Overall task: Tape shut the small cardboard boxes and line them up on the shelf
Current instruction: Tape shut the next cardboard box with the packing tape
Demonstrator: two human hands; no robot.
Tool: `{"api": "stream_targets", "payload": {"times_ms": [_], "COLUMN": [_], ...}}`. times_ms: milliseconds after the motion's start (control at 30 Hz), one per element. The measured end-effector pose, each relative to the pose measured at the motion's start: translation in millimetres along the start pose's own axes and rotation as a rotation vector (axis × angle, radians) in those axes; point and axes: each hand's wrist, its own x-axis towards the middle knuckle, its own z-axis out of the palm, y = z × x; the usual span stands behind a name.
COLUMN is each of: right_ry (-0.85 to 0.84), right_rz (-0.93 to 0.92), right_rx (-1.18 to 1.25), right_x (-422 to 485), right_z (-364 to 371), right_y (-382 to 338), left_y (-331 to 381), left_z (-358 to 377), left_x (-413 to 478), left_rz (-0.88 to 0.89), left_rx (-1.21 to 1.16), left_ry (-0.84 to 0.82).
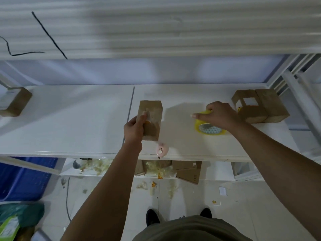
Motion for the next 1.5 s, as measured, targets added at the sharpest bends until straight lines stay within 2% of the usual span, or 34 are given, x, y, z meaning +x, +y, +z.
{"api": "stream_targets", "payload": {"times_ms": [133, 267, 333, 500, 633, 700, 767, 833, 900, 967, 1033, 1267, 1400, 1500], "right_ry": [-0.104, -0.109, -0.108, 0.069, 0.298, 0.318, 0.202, -0.084, -0.345, -0.453, -0.489, -0.325, 0.001, 0.193], "right_rz": [-0.010, -0.074, -0.150, -0.358, -0.532, -0.564, -0.628, -0.638, -0.569, -0.508, -0.454, -0.326, -0.062, 0.034], "right_rx": [-0.260, -0.131, -0.155, -0.012, 0.086, 0.124, 0.091, 0.016, -0.138, -0.280, -0.265, -0.006, 0.455, 0.609], "right_x": [16.0, 24.4, 24.9, 23.8, 12.2, 2.4, -6.3, -15.3, -21.2, -25.1, -28.4, -35.4, -30.4, -19.9], "right_z": [22.5, 38.6, 44.6, 52.0, 59.6, 64.6, 72.8, 83.7, 95.7, 107.0, 115.1, 126.0, 128.1, 129.4], "right_y": [-23.3, -45.9, -55.8, -66.7, -80.5, -92.0, -102.1, -110.1, -111.3, -105.1, -96.6, -79.1, -101.4, -129.8], "left_y": [-4.3, -7.7, -9.9, -13.1, -9.4, -7.7, -6.1, -5.9, -8.1, -10.8, -12.0, -17.4, -19.6, -21.0], "left_z": [-0.9, -12.4, -21.4, -35.9, -37.3, -39.9, -43.6, -47.3, -50.3, -52.1, -53.5, -56.9, -58.3, -59.1], "left_x": [9.6, 27.5, 35.6, 47.3, 48.2, 48.6, 49.6, 50.6, 51.5, 51.3, 49.9, 52.5, 51.9, 49.7], "left_rz": [0.059, 0.072, 0.069, 0.050, -0.071, -0.116, -0.144, -0.154, -0.150, -0.137, -0.124, -0.122, -0.110, -0.101], "left_rx": [0.119, 0.167, 0.187, 0.184, 0.093, 0.056, 0.023, 0.022, 0.027, 0.017, 0.011, 0.021, 0.034, 0.047], "left_ry": [0.020, 0.051, 0.073, 0.055, 0.021, -0.013, -0.054, -0.088, -0.109, -0.131, -0.147, -0.174, -0.185, -0.198]}}
